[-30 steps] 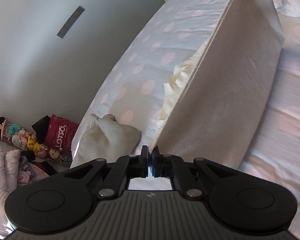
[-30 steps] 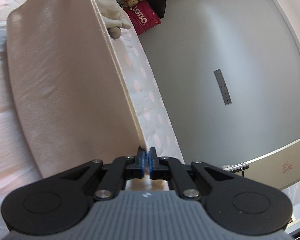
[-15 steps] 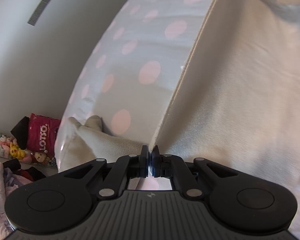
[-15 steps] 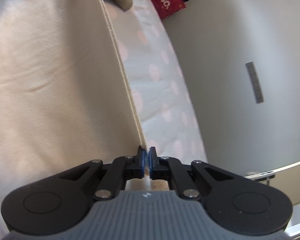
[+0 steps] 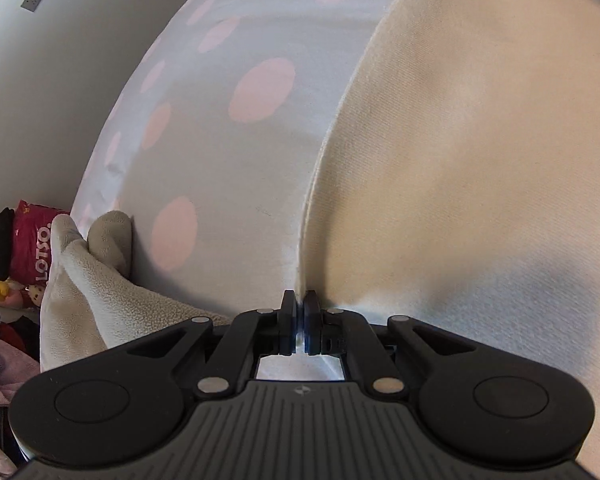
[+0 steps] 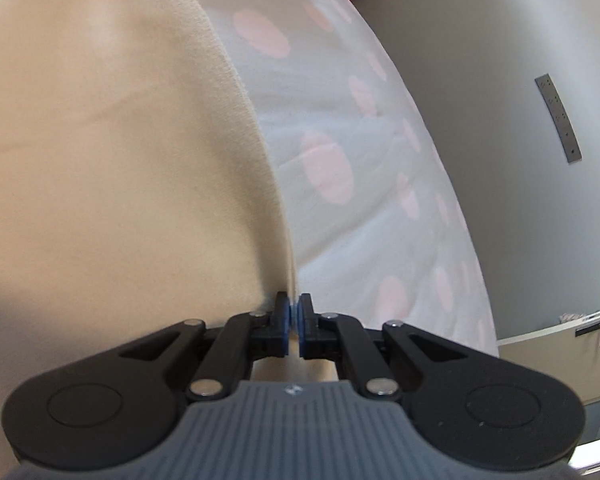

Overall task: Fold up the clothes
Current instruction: 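Lift the side edge with both grippers and fold it over the sweatshirt, then open both grippers and release the folded sweatshirt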

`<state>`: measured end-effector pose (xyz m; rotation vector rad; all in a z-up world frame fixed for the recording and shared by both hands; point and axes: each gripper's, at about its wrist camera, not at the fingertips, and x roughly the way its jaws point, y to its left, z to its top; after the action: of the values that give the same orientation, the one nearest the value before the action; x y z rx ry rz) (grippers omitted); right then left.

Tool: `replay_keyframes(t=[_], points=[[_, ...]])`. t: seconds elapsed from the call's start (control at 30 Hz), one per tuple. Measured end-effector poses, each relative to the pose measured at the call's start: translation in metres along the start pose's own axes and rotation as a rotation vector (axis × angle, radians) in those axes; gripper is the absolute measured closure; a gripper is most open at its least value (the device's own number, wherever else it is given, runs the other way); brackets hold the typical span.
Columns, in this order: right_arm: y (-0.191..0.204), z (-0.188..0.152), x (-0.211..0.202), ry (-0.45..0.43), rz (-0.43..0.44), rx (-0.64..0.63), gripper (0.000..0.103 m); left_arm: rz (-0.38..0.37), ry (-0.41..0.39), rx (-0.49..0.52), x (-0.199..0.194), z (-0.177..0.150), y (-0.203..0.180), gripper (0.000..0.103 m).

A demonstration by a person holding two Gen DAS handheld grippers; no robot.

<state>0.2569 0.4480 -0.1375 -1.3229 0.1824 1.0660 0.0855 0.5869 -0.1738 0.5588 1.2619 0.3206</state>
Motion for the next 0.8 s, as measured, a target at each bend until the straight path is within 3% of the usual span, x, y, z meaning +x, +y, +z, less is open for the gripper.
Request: replay_keyframes(t=[0.1,0.23,0.3,0.4,0.6,0.8], points=[[0.005,-0.005,-0.005,-0.001,0.009,0.071,0.098,-0.003,-0.019,-0.045,-0.001,-0.004,0.002,0.098],[0.008,-0.011,-0.009,0.022,0.006,0.164,0.091,0.035,-0.021,-0.111,-0.006,-0.01,0.012,0.082],[-0.009,-0.019,-0.004,0.048,-0.004,0.236,0.081,0.058,-0.017,-0.146,-0.014,-0.015,0.019,0.079],[-0.034,-0.03,0.003,0.087,-0.019,0.345,0.081,0.073,-0.028,-0.219,-0.031,-0.025,0.029,0.079],[-0.056,-0.083,-0.055,0.053,0.095,0.655,0.081,0.016,-0.083,-0.365,-0.082,-0.059,0.028,0.074],[-0.012,-0.133,-0.133,-0.014,0.158,0.716,0.081,-0.058,-0.1,-0.414,-0.126,-0.098,-0.01,0.074]])
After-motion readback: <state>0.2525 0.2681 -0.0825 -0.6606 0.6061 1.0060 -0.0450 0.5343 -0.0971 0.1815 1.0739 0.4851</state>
